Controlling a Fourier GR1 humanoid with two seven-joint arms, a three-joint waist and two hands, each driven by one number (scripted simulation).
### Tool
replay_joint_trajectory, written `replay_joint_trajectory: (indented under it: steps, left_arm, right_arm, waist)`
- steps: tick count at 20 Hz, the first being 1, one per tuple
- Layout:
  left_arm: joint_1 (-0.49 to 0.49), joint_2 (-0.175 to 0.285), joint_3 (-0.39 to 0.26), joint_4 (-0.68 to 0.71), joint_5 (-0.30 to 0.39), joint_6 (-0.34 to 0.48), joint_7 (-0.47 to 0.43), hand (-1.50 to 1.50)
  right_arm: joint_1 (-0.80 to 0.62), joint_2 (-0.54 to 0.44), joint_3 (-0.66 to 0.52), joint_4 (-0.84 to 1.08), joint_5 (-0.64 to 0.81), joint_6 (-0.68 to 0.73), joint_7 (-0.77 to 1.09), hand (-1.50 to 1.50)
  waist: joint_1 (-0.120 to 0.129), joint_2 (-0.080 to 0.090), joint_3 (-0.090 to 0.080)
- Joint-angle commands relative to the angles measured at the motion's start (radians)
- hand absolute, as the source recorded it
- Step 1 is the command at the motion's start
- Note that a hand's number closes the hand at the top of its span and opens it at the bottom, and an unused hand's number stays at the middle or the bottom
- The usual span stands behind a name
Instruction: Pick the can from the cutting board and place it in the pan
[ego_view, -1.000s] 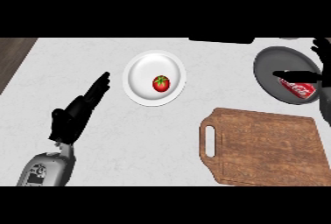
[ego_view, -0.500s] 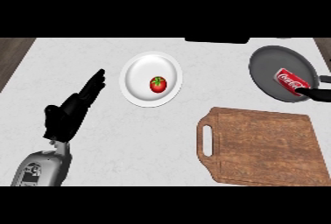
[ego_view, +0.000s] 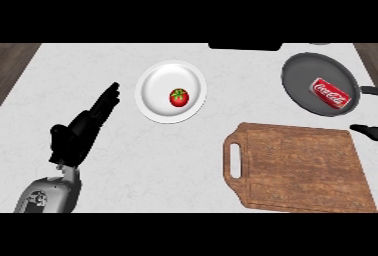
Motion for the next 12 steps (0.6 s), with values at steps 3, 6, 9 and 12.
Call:
replay_joint_trajectory:
  steps: [3,6,9,12]
  left_arm:
    - [0.062,-0.008,-0.024,-0.029,-0.029,0.008,-0.027,0.0]
    - [0.009,0.003,0.021,0.022,-0.006,0.007,-0.008,0.0]
    - [0.02,-0.018,0.0,0.001,-0.026,0.025,-0.014,0.0]
    - [0.023,0.041,0.044,0.001,0.019,-0.038,-0.005,0.0]
  right_arm:
    - [0.065,-0.014,-0.007,0.002,-0.012,0.079,-0.074,-1.5]
    - [0.118,-0.001,0.003,-0.016,-0.008,0.098,-0.137,-1.5]
    - [0.153,0.021,-0.004,-0.016,-0.019,0.084,-0.162,-1.5]
    - [0.154,0.043,0.011,-0.027,-0.008,0.033,-0.16,-1.5]
  waist:
    - [-0.005,-0.006,-0.001]
    - [-0.021,-0.008,-0.001]
    - [-0.02,-0.009,-0.001]
    - [-0.016,-0.011,-0.002]
